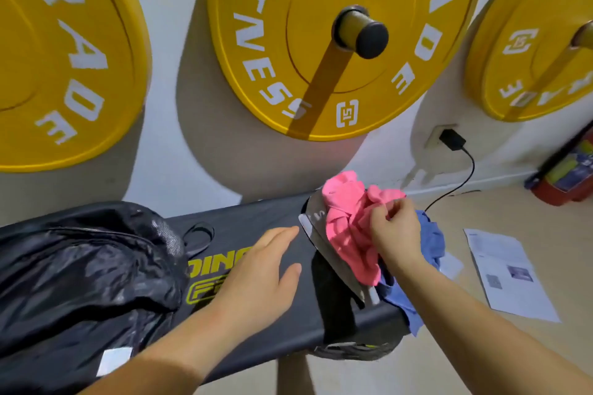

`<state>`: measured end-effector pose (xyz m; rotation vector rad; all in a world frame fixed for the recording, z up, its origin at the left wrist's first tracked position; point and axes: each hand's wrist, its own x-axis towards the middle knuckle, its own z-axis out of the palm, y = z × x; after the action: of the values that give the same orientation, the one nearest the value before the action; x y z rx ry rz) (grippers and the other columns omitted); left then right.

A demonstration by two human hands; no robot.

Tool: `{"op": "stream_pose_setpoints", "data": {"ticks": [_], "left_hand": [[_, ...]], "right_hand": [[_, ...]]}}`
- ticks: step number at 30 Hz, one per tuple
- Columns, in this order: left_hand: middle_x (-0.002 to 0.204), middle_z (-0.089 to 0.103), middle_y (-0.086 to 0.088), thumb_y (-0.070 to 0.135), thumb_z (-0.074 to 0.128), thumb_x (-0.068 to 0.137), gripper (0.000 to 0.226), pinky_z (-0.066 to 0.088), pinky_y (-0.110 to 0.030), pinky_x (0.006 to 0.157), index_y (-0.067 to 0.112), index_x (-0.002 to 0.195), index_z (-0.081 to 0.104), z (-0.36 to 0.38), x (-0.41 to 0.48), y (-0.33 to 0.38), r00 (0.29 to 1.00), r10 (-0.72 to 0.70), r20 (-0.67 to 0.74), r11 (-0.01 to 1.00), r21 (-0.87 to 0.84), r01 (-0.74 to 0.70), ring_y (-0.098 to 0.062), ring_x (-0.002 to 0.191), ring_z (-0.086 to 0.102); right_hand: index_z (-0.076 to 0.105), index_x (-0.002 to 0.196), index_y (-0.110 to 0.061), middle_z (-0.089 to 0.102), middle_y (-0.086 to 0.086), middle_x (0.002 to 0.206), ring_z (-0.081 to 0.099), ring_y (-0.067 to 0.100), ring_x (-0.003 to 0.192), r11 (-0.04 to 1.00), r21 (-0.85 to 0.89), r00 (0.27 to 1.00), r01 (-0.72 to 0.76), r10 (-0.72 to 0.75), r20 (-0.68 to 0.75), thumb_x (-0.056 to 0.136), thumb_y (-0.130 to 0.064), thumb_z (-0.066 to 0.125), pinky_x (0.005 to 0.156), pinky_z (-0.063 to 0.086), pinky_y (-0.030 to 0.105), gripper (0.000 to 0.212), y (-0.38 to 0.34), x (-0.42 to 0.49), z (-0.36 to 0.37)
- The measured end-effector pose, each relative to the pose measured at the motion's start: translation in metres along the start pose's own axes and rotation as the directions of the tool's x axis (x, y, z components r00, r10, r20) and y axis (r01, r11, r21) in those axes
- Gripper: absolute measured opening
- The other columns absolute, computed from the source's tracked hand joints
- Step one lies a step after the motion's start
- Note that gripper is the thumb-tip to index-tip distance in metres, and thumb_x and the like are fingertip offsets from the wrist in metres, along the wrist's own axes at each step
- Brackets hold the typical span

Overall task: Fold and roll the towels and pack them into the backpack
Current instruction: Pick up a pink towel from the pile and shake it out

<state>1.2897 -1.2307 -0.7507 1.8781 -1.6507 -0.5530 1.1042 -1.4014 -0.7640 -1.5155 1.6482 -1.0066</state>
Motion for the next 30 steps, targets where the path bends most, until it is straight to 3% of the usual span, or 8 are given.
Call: {"op": "stream_pose_setpoints", "data": {"ticks": [3,6,11,15,20,22,27,30], "left_hand": [[0.146,0.039,0.024,0.03,0.056,0.098,0.057,0.042,-0.021,0.105,0.032,0.152,0.037,-0.021,-0.019,0.008,0.999,0.036,-0.014,0.999,-0.005,-0.036,0.001,0.126,0.047],[0.143,0.038,0.03,0.032,0.057,0.097,0.057,0.048,-0.029,0.104,0.036,0.15,0.037,-0.04,-0.035,0.017,0.997,-0.015,-0.082,0.996,-0.088,0.008,0.008,0.125,0.047],[0.139,0.041,0.032,0.029,0.059,0.097,0.056,0.047,-0.027,0.105,0.04,0.148,0.039,-0.06,-0.059,0.043,0.985,-0.025,-0.171,0.989,-0.15,-0.001,0.01,0.124,0.047],[0.134,0.044,0.031,0.026,0.061,0.097,0.053,0.044,-0.02,0.105,0.038,0.146,0.044,-0.066,-0.078,0.055,0.979,-0.054,-0.198,0.973,-0.231,0.007,0.009,0.123,0.049],[0.134,0.046,0.031,0.023,0.064,0.095,0.051,0.05,-0.03,0.105,0.033,0.143,0.049,-0.061,-0.105,0.044,0.98,-0.087,-0.179,0.96,-0.278,0.035,0.006,0.122,0.053],[0.133,0.047,0.029,0.023,0.065,0.095,0.053,0.051,-0.03,0.104,0.033,0.144,0.048,-0.063,-0.108,0.038,0.975,-0.093,-0.203,0.959,-0.283,0.033,0.004,0.122,0.053],[0.135,0.057,0.021,0.018,0.074,0.09,0.062,0.044,-0.013,0.101,0.035,0.144,0.049,-0.09,-0.114,0.045,0.973,-0.074,-0.22,0.903,-0.428,-0.029,0.007,0.126,0.053],[0.105,0.077,0.003,0.011,0.075,0.088,0.036,0.058,-0.03,0.093,0.028,0.119,0.07,-0.104,-0.121,0.049,0.994,-0.036,-0.105,0.836,-0.549,-0.028,-0.009,0.102,0.072]], "right_hand": [[0.056,0.067,0.011,0.053,0.008,0.047,0.048,0.011,0.039,0.986,0.164,1.0,0.017,-0.018,0.002,0.091,-0.009,0.049,0.046,0.043,0.02,0.032,-0.043,-0.011,-0.022],[0.058,0.055,0.002,0.046,0.002,0.04,0.038,0.005,0.03,0.97,0.241,0.999,0.04,-0.045,0.014,0.089,0.0,0.056,0.037,0.033,0.014,0.034,-0.09,-0.02,-0.052],[0.062,0.071,-0.01,0.064,0.01,0.065,0.06,0.015,0.054,0.931,0.337,0.968,0.14,-0.2,0.149,0.078,0.0,0.074,0.051,0.05,0.026,0.018,-0.154,-0.041,-0.088],[0.061,0.085,-0.003,0.067,0.008,0.081,0.06,0.013,0.069,0.914,0.195,0.901,0.357,-0.392,0.186,0.077,0.015,0.055,0.059,0.049,0.017,0.02,-0.173,-0.063,-0.092],[0.058,0.09,-0.008,0.062,0.008,0.082,0.052,0.014,0.066,0.944,0.187,0.879,0.273,-0.323,0.35,0.076,0.017,0.051,0.058,0.043,0.02,0.029,-0.143,-0.099,-0.08],[0.06,0.092,-0.009,0.069,0.011,0.079,0.058,0.017,0.065,0.949,0.243,0.806,0.2,-0.3,0.51,0.076,0.018,0.057,0.06,0.047,0.026,0.032,-0.145,-0.115,-0.078],[0.057,0.109,0.0,0.068,0.022,0.088,0.065,0.017,0.063,0.941,0.319,0.453,0.111,-0.333,0.827,0.081,0.028,0.059,0.053,0.051,0.019,0.04,-0.178,-0.153,-0.086],[0.06,0.11,0.0,0.071,0.021,0.091,0.066,0.021,0.073,0.928,0.302,0.338,0.217,-0.362,0.869,0.082,0.025,0.063,0.063,0.055,0.024,0.037,-0.19,-0.167,-0.09]]}}
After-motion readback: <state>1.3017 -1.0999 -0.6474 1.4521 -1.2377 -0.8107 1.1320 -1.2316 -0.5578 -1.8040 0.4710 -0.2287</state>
